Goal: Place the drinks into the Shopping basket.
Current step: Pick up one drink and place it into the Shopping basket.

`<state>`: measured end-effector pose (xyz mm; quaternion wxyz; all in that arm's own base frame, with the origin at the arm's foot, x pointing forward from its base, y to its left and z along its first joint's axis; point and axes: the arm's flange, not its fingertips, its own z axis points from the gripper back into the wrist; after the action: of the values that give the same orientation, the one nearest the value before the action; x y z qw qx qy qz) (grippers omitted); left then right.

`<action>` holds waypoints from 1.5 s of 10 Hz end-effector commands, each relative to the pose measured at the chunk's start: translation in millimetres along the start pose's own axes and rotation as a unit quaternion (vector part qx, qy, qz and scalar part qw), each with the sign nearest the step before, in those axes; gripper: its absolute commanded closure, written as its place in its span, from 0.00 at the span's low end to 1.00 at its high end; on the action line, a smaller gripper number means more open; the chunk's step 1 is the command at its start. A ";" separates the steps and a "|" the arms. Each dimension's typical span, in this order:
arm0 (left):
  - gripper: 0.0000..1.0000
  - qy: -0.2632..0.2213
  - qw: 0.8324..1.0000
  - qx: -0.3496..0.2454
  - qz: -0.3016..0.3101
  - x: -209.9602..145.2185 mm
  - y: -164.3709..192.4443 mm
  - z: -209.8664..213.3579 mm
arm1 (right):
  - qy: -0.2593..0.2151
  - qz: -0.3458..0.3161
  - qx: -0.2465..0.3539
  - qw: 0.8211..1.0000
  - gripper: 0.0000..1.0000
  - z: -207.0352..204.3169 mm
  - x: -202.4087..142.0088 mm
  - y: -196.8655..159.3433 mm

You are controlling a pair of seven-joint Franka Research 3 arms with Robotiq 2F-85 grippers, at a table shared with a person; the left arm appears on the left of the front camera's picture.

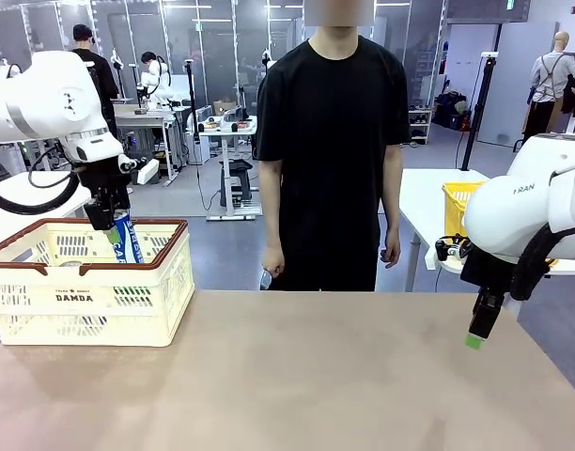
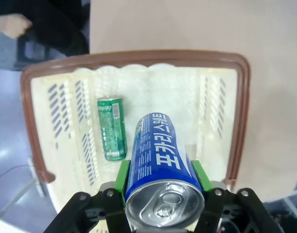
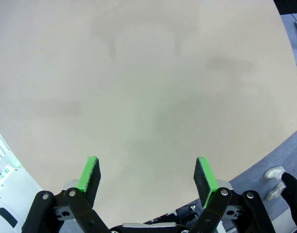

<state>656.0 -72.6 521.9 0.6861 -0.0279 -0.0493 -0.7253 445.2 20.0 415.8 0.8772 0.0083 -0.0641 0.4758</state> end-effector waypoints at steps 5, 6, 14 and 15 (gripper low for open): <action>0.42 -0.015 0.999 -0.043 -0.022 -13.2 18.1 -47.5 | 0.002 0.001 0.000 1.000 0.03 0.8 -0.7 0.0; 0.42 -0.015 0.998 -0.049 -0.023 -13.7 20.2 -57.1 | 0.002 0.001 0.000 1.000 0.03 0.8 -0.7 0.0; 0.42 0.011 0.997 -0.076 -0.008 -19.3 33.0 -105.6 | 0.002 0.001 0.000 1.000 0.03 0.8 -0.7 0.0; 0.42 0.006 0.997 -0.078 -0.008 -21.5 33.2 -108.9 | 0.002 0.001 0.000 1.000 0.03 0.8 -0.7 0.0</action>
<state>685.7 -66.4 407.6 0.6728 -0.0775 0.0118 -0.7357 445.2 20.0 415.7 0.8772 0.0084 -0.0640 0.4759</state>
